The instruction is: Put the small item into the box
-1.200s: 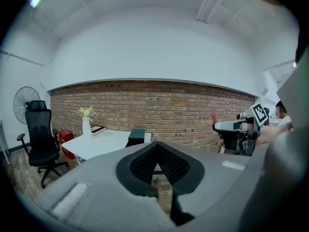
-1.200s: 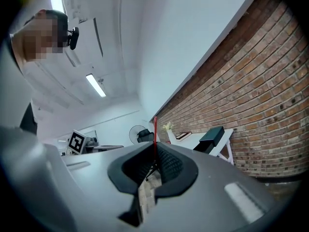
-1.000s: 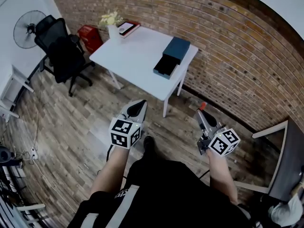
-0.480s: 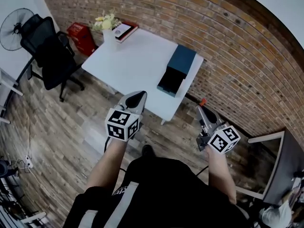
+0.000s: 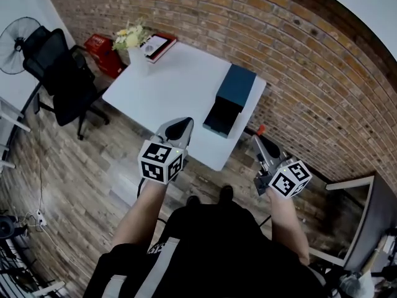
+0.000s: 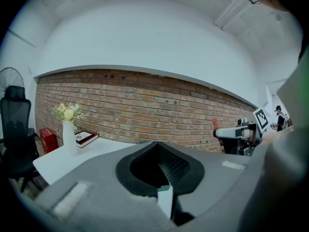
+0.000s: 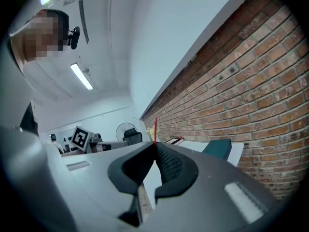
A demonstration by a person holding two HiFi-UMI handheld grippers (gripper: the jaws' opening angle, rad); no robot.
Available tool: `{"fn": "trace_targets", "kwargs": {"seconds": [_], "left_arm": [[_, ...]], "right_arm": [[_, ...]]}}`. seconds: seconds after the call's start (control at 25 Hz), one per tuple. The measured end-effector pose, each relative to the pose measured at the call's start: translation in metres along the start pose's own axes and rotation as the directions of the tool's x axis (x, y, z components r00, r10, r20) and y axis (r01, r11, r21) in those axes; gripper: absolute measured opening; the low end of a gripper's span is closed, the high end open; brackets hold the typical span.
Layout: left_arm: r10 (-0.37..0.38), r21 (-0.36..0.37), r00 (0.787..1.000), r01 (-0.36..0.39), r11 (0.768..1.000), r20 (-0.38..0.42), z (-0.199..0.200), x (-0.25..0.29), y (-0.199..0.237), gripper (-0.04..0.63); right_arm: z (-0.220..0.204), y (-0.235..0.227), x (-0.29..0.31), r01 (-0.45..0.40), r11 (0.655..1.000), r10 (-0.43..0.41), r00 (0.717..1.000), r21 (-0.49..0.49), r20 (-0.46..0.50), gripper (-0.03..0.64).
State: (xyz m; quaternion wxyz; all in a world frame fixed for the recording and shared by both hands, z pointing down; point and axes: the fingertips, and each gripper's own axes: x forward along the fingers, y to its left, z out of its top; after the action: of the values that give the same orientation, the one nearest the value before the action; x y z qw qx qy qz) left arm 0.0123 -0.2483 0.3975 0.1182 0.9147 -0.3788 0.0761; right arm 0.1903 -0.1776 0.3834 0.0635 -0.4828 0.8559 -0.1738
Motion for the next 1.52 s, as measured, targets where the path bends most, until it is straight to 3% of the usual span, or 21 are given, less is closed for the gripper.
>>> {"fn": "trace_targets", "kwargs": {"seconds": [0.52,0.84,1.16,1.52], "left_arm": [[0.046,0.028,0.998,-0.045,0.999,-0.044,0.005,0.087,-0.038,0.006],[0.079,-0.027,0.995,-0.081,0.996,-0.058,-0.008,0.090,0.015,0.006],[-0.008,-0.048,0.999,0.006,0.999,-0.040,-0.002,0.098,0.070,0.006],[-0.084,-0.077,0.995,0.079,0.994,-0.060,-0.018,0.108,0.102,0.006]], "right_arm": [[0.022,-0.091,0.023,-0.079,0.997,0.079,0.997,0.001,-0.008,0.012],[0.001,-0.101,0.067,-0.053,0.998,0.054,0.994,0.016,-0.091,0.012],[0.000,-0.091,0.128,0.030,1.000,-0.030,0.995,0.002,-0.100,0.012],[-0.038,-0.083,0.148,0.095,0.995,-0.092,0.976,0.007,-0.196,0.012]]}}
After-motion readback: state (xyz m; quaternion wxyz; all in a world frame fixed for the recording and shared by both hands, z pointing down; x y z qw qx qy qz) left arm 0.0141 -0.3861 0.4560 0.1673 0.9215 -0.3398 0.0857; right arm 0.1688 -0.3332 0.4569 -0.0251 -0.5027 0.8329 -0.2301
